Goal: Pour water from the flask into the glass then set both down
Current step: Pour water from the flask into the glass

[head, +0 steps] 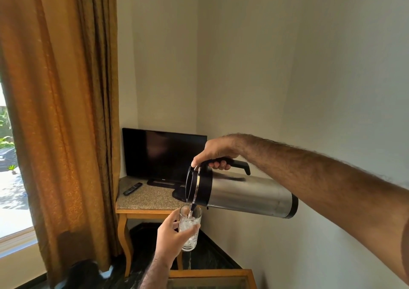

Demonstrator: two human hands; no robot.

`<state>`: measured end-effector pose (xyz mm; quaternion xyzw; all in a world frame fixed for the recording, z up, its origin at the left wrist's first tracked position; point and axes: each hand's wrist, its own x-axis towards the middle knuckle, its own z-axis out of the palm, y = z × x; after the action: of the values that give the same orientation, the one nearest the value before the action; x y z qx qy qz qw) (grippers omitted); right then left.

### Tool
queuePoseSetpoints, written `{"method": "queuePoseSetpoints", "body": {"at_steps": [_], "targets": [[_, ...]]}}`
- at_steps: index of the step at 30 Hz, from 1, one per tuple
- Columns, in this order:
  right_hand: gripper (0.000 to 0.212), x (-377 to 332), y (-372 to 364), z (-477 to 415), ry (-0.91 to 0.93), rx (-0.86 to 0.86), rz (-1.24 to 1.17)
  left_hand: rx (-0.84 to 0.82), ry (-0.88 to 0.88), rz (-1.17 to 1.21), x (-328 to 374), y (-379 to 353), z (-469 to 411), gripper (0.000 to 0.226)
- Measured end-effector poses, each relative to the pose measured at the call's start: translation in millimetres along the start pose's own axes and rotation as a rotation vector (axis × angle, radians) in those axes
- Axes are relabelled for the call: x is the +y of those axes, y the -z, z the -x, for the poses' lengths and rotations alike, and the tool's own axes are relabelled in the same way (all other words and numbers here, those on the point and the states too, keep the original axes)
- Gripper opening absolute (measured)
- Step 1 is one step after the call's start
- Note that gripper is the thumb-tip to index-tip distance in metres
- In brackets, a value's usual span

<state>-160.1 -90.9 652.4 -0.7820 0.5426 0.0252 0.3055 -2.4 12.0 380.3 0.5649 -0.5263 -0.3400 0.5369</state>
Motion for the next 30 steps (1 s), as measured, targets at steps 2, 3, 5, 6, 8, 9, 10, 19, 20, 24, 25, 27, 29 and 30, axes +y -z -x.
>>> {"method": "queuePoseSetpoints", "body": {"at_steps": [2,3,5,6,8,9,10,19,20,24,25,27,29,30], "targets": [[0.041,0,0,0,0.007,-0.008,-0.004,0.002,0.003,0.002,-1,0,-1,0.048],[0.041,1,0,0,0.010,-0.014,-0.007,0.002,0.005,0.000,-1,-1,-1,0.049],[0.043,2,0,-1,0.013,-0.014,-0.014,0.001,-0.002,-0.009,-2,-2,-2,0.052],[0.043,3,-1,-2,0.014,-0.012,-0.012,0.001,-0.003,-0.009,-2,-3,-2,0.052],[0.042,4,0,-2,0.016,-0.011,-0.007,0.000,0.004,0.000,-1,-4,-3,0.049],[0.042,4,-1,-2,0.020,-0.009,-0.004,0.000,0.008,0.006,0,-4,-3,0.047],[0.042,4,0,-2,0.023,-0.006,-0.003,0.002,0.006,0.008,0,-4,-3,0.047],[0.045,3,2,-5,0.008,0.012,0.021,0.013,0.019,0.035,9,-3,2,0.048],[0.046,4,1,-4,0.003,0.018,0.017,0.013,0.020,0.036,8,-3,2,0.049],[0.046,4,0,-4,0.000,0.027,0.007,0.021,0.021,0.052,9,-5,2,0.055],[0.046,4,-1,-3,0.002,0.027,0.011,0.024,0.018,0.062,8,-5,2,0.057],[0.047,5,-2,-4,0.006,0.033,0.010,0.034,0.026,0.058,5,-7,1,0.060],[0.047,7,-3,-5,0.013,0.032,-0.009,0.033,0.035,0.045,0,-8,-1,0.061],[0.047,8,-4,-4,0.020,0.031,-0.019,0.033,0.037,0.038,0,-8,-2,0.062]]}}
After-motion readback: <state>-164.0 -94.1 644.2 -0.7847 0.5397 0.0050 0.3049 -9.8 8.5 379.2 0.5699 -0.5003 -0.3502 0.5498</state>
